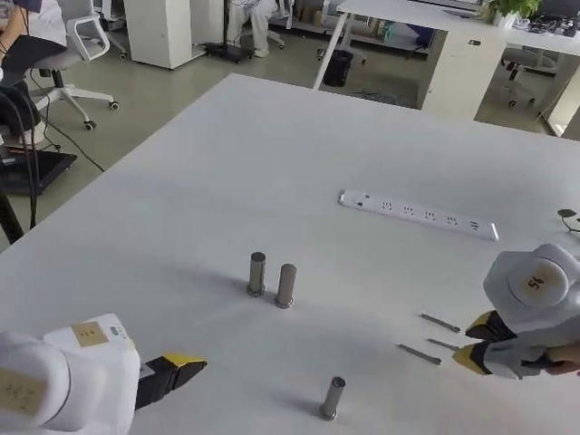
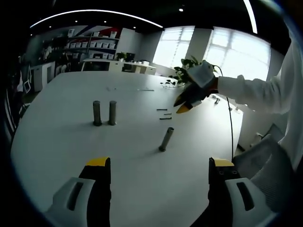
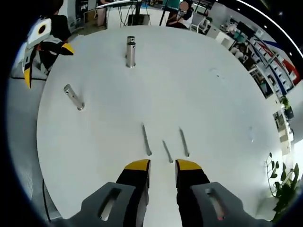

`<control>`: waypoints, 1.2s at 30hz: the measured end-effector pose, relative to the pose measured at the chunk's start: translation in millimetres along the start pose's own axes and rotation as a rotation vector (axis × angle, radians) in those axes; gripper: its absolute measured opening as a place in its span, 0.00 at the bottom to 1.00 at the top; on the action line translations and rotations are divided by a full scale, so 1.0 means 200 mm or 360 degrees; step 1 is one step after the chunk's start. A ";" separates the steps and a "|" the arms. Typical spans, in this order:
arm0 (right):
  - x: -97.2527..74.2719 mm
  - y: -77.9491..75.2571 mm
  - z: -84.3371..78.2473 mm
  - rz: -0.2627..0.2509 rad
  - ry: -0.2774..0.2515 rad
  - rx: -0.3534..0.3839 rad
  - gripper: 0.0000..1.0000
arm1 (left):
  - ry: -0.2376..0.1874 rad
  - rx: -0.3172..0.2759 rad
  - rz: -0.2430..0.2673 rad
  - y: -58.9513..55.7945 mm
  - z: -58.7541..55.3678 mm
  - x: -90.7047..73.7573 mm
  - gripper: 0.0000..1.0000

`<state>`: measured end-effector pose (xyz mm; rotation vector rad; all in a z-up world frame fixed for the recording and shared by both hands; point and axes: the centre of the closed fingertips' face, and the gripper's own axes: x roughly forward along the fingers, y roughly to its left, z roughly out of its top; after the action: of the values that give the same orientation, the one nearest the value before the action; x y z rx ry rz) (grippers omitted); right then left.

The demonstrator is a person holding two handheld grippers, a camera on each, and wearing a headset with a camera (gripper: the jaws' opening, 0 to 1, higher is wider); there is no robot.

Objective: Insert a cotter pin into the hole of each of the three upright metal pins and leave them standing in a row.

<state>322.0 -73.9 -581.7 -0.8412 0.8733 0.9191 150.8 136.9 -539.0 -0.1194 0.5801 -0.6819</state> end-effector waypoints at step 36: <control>0.15 -0.01 -0.03 0.0204 0.0093 -0.0075 0.00 | 0.0083 0.0026 -0.0053 -0.06 -0.04 0.03 0.77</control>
<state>332.7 -71.0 -610.9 -0.8638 0.9683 1.0345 143.6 125.3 -545.3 -0.0963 0.6236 -0.7235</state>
